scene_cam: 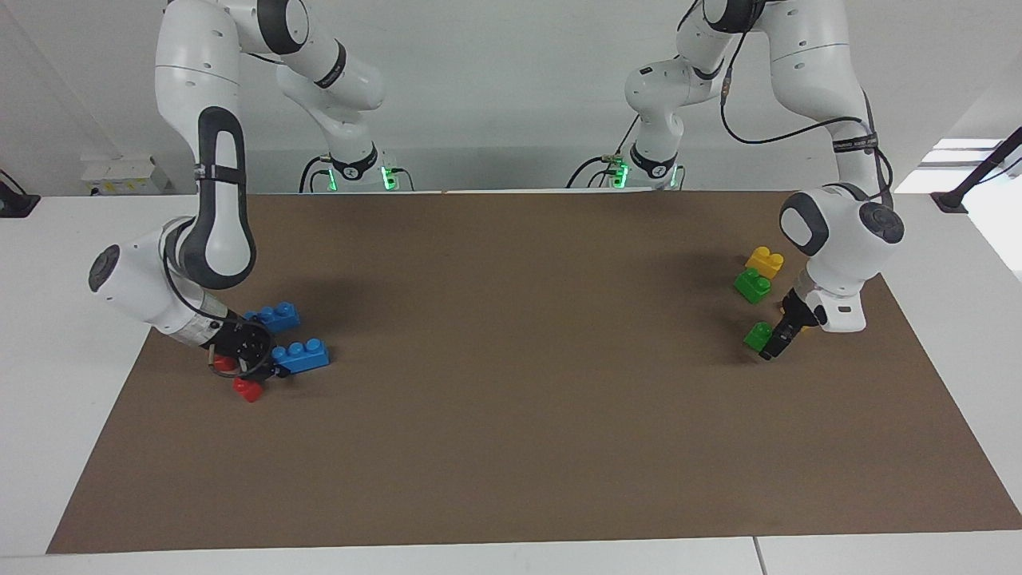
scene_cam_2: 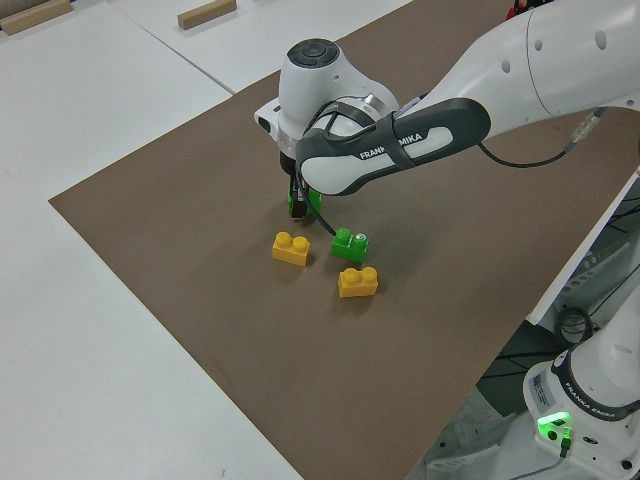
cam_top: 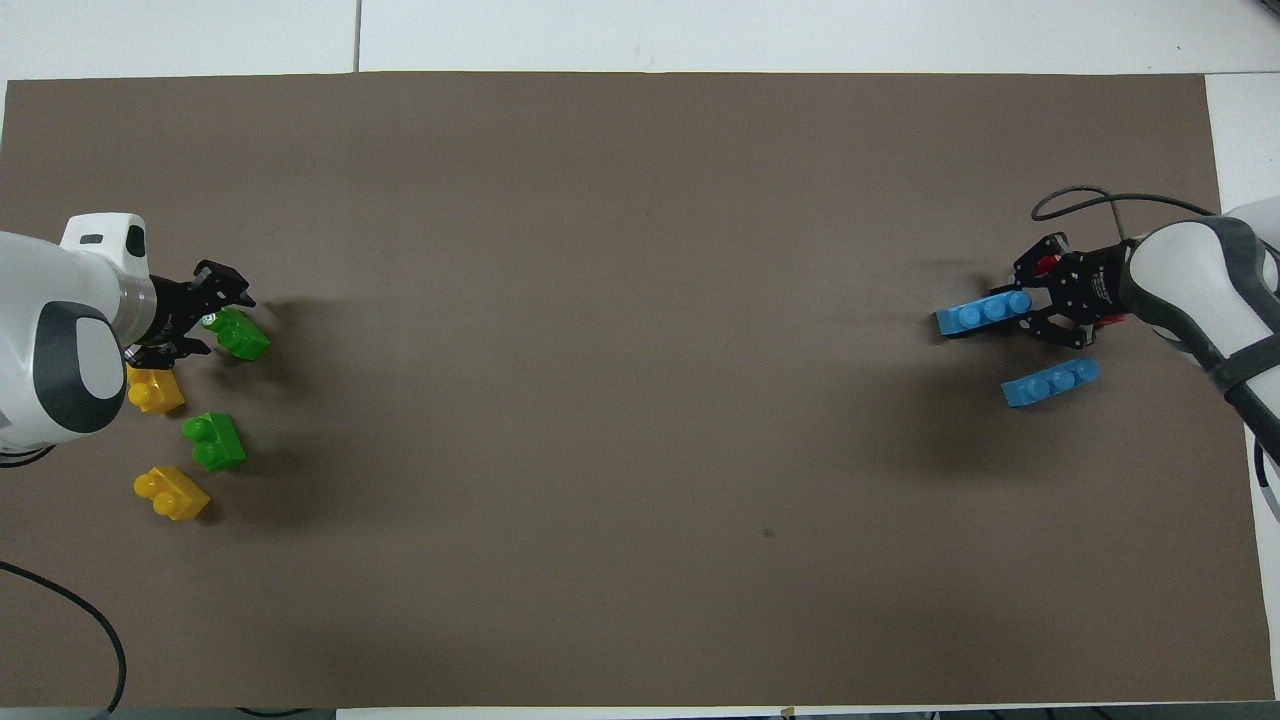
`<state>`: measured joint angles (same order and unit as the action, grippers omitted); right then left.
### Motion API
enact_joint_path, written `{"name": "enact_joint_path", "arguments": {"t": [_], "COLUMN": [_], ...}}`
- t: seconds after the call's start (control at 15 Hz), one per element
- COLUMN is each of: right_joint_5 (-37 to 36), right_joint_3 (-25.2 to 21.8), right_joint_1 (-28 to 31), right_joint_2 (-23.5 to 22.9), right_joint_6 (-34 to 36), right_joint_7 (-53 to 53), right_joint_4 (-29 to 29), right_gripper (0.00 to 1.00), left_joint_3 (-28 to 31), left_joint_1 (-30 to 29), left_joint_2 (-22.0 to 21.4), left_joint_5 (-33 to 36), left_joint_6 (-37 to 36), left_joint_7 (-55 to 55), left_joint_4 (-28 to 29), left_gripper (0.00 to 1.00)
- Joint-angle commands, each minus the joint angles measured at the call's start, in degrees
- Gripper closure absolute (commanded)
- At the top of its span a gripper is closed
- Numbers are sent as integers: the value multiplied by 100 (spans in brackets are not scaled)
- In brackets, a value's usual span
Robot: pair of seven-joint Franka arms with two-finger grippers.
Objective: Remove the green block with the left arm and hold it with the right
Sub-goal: 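Lower the green brick near the green bricks while the right gripper lowers blue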
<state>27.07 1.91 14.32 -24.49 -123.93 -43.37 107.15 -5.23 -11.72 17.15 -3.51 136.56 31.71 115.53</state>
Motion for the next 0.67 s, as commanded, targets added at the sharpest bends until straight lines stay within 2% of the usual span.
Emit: {"name": "enact_joint_path", "arguments": {"t": [0.0,0.13,0.27,0.47,0.6], "right_joint_5": [-150,-150,-150,-150,-150], "right_joint_3": [37,37,37,37,55], "right_joint_1": [10,10,19,1,-34], "right_joint_2": [50,50,50,93,155], "right_joint_6": [-229,-220,-158,-80,96], "right_joint_7": [83,83,91,48,-23], "right_joint_4": [174,166,131,95,26], "right_gripper": [37,17,15,10,8], "left_joint_3": [-30,-39,-48,-92,-92], "left_joint_1": [21,74,214,398,583], "left_joint_2": [-44,-150,-246,-282,-291], "left_joint_5": [44,70,114,640,650], "left_joint_6": [11,-278,-690,-1560,-2131], "left_joint_7": [-77,-77,-77,-121,-392], "left_joint_4": [-110,-267,-522,-1092,-1497], "left_gripper": [0,0,0,0,0]}}
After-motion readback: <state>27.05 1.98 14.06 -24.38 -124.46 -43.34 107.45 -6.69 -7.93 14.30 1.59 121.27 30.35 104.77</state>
